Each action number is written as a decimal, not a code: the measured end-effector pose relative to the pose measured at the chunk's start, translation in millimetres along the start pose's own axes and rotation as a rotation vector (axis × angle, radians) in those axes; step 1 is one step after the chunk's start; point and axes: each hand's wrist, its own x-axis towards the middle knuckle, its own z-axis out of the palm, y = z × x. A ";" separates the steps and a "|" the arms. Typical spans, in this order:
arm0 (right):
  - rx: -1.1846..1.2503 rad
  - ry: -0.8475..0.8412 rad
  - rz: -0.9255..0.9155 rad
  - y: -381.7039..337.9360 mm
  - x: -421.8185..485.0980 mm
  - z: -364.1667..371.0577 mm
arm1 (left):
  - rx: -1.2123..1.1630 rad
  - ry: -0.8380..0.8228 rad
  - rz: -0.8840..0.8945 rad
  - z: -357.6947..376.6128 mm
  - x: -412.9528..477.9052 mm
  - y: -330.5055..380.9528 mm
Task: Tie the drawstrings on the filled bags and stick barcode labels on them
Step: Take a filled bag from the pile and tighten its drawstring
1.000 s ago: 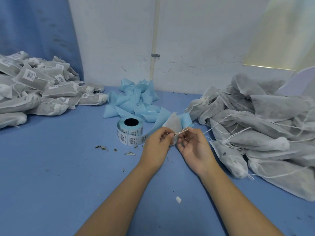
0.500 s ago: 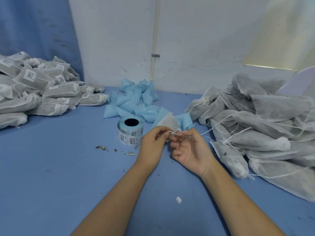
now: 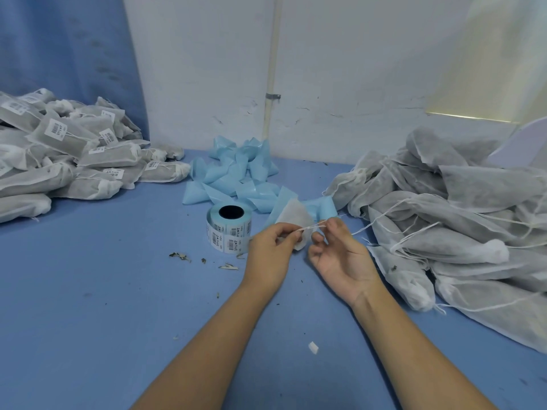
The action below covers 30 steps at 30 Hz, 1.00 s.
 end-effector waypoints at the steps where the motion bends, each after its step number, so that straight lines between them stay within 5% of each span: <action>1: -0.006 0.006 -0.021 0.6 0.3 0.6 | 0.017 -0.002 0.013 0.2 -0.3 0.1; 14: 0.061 -0.053 0.016 -0.1 -0.8 0.6 | 0.480 0.051 0.235 0.3 -0.7 -8.5; 30: 0.132 -0.009 -0.036 -2.4 -1.3 -2.1 | 0.488 -0.017 0.180 0.1 -0.6 -10.3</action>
